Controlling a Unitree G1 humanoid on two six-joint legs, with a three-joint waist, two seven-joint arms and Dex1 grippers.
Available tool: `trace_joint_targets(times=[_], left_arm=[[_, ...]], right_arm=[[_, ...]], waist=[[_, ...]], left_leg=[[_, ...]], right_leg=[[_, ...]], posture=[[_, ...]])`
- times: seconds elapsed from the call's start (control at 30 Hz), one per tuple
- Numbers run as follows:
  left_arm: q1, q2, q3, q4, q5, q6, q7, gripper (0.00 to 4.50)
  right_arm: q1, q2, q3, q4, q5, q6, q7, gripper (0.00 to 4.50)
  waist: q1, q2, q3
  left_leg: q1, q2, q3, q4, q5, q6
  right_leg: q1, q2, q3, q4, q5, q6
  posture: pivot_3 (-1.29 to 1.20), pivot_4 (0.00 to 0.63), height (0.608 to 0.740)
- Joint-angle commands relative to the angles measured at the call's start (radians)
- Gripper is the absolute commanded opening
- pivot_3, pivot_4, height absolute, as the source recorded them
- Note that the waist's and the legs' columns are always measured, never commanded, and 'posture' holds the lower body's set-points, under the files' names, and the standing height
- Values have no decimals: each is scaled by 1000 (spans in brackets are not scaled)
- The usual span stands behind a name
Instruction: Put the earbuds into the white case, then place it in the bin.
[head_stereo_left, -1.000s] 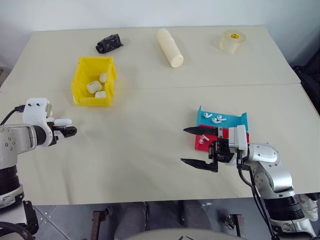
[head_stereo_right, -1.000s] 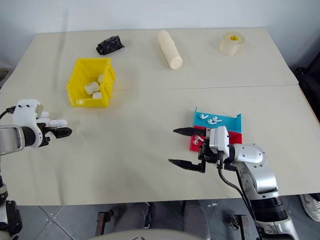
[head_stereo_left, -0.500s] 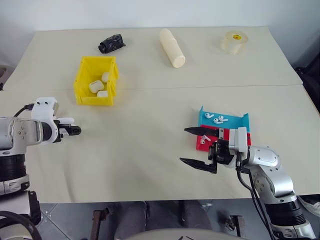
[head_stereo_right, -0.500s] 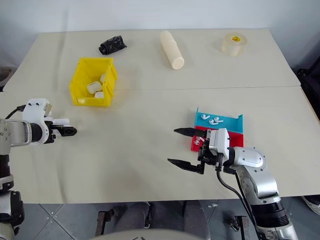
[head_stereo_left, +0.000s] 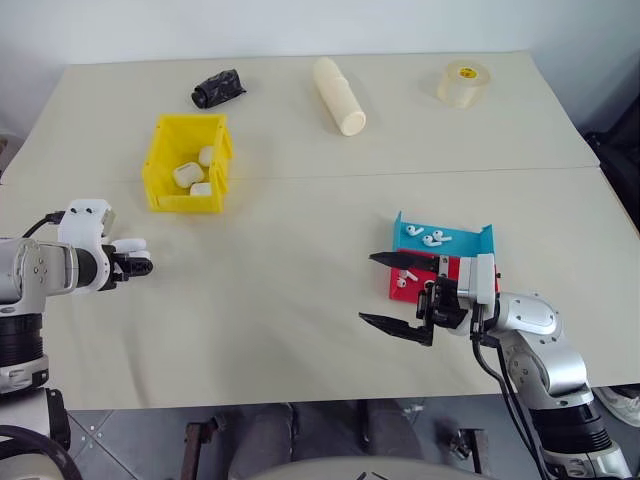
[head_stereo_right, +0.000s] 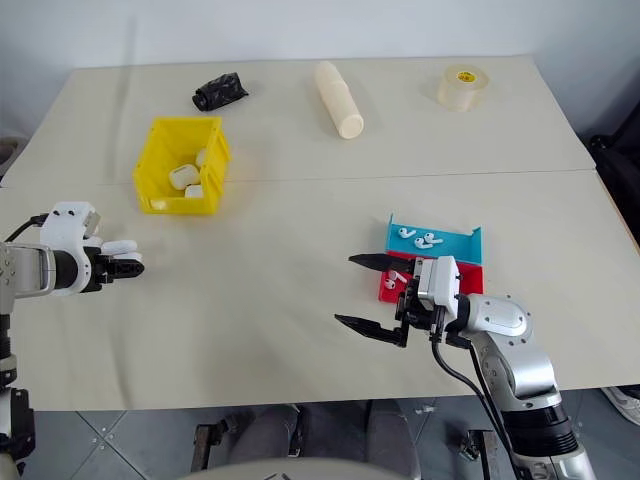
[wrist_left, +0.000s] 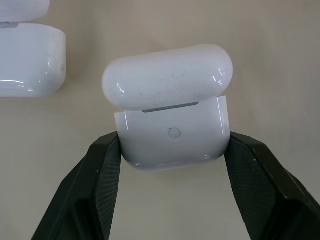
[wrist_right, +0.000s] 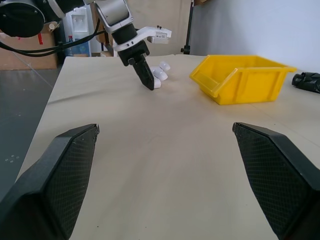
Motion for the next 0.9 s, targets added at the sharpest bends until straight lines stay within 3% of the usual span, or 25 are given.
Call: trace_joint_targets(times=[0.03, 0.23, 0.37, 0.47, 0.67, 0.9], left_arm=[[81, -19, 56, -74, -32, -103, -86, 2754], [321, -123, 249, -281, -133, -580, -372, 2754], [375, -211, 253, -337, -199, -804, -529, 2754], [378, -333, 229, -364, -245, -1035, -657, 2754], [377, -449, 22, -350, -193, -1268, -813, 2754], [314, -567, -185, -161, -110, -1568, -1003, 2754]], right_arm=[[9, -4, -18, -28, 8, -18, 0, 4500], [16, -36, -47, -26, 22, -1, 10, 4500], [8, -63, -69, -20, 31, 15, 18, 4500], [11, -88, -95, -19, 32, 22, 15, 4500], [87, -151, -196, -60, 44, 36, -2, 4500], [299, -211, -413, -153, 56, 48, -49, 4500]], waist=[[4, 0, 0], [7, -1, 0], [10, 0, 0], [12, 0, 0], [17, 0, 0], [32, 1, -1]], left_leg=[[0, 0, 0, 0, 0, 0], [-1, -1, -1, 2, 0, 0], [-1, 0, -1, 1, 0, 0], [-1, 0, -1, 2, 0, 0], [-1, 0, 0, 2, 0, 0], [-1, -1, 2, 3, 0, 1]], right_leg=[[0, 0, 0, 0, 0, 0], [1, -2, -1, -3, 0, 0], [2, -2, -1, -4, 0, 0], [3, -2, -2, -4, 0, 0], [3, -1, -2, -5, 0, 0], [4, 0, -2, -6, 0, 1]], posture=[[0, 150, 740], [0, 150, 740], [0, 150, 740], [0, 150, 740], [0, 150, 740], [0, 150, 740]])
